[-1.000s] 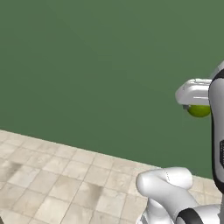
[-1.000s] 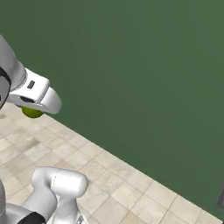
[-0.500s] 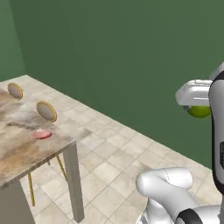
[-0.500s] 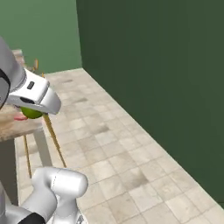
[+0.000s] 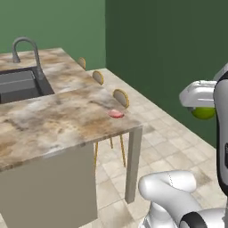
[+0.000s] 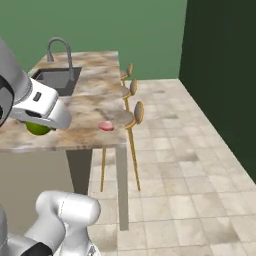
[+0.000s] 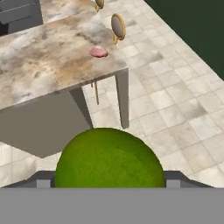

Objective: Open the fridge, remove the pear, lime, and steak, and place them on any counter.

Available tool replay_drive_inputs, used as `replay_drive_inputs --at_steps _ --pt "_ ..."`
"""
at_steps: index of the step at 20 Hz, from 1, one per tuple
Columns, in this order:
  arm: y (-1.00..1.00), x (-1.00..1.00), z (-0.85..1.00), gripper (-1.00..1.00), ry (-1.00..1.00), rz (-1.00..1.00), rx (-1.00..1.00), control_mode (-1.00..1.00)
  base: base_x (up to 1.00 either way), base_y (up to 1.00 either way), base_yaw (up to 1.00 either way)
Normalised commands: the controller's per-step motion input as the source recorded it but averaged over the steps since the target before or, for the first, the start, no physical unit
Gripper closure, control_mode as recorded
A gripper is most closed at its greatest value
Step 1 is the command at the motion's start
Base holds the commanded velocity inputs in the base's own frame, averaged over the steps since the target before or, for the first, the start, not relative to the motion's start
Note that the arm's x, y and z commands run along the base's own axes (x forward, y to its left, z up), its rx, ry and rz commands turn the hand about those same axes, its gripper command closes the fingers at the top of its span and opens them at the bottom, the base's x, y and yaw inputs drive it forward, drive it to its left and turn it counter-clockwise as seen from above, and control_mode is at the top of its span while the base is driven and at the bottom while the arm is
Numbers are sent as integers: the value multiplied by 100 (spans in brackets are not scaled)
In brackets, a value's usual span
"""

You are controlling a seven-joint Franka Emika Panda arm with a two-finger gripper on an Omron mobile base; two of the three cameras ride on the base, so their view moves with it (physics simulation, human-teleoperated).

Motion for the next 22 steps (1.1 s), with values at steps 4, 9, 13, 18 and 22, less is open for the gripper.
replay_drive_inputs --at_steps 4,9,13,18,22 --pt "0 0 0 100 0 0 0 100 -13 41 60" --pt "0 0 0 100 0 0 0 100 39 0 33" --pt "0 0 0 100 0 0 0 100 28 -33 7" --pt "0 0 0 100 0 0 0 100 47 -16 0" --pt "0 0 0 100 0 0 0 100 83 0 0"
